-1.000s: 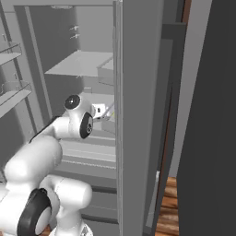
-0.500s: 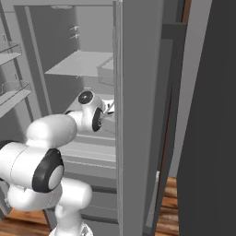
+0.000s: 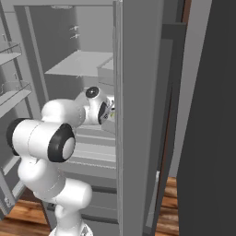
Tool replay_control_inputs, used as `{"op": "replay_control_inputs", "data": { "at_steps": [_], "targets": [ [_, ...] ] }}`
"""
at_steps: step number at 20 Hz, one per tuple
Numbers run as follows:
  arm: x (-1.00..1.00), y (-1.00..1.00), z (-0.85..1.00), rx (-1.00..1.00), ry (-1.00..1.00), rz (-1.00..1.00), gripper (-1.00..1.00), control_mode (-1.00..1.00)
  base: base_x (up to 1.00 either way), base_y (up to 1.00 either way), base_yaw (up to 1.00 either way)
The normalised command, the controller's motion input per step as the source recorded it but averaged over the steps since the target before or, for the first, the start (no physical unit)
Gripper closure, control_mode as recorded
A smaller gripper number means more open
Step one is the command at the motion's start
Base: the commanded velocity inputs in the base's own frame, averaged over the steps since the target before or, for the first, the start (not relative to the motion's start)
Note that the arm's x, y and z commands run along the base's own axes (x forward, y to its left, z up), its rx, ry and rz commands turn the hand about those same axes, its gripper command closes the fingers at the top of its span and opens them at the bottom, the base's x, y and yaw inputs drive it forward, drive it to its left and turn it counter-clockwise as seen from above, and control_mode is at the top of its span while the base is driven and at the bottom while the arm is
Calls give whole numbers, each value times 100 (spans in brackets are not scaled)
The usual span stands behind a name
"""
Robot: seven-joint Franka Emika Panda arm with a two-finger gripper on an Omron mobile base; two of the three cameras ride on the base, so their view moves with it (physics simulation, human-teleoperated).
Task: Pick the peach and pear from the fridge and place them inside the tupperware on the counter.
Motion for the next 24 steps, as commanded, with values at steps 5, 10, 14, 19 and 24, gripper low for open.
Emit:
{"op": "replay_control_inputs", "data": {
  "at_steps": [5,10,14,19,24],
  "targets": [
    [50,-3,-19,0,5,0,-100,-100,0,0,0],
    [48,-1,-34,0,7,0,-100,-100,0,0,0],
    [46,0,-39,0,4,0,-100,-100,0,0,0],
    [48,-5,-33,0,2,0,-100,-100,0,0,0],
    [27,-14,-43,0,11,0,-100,-100,0,0,0]
  ]
}}
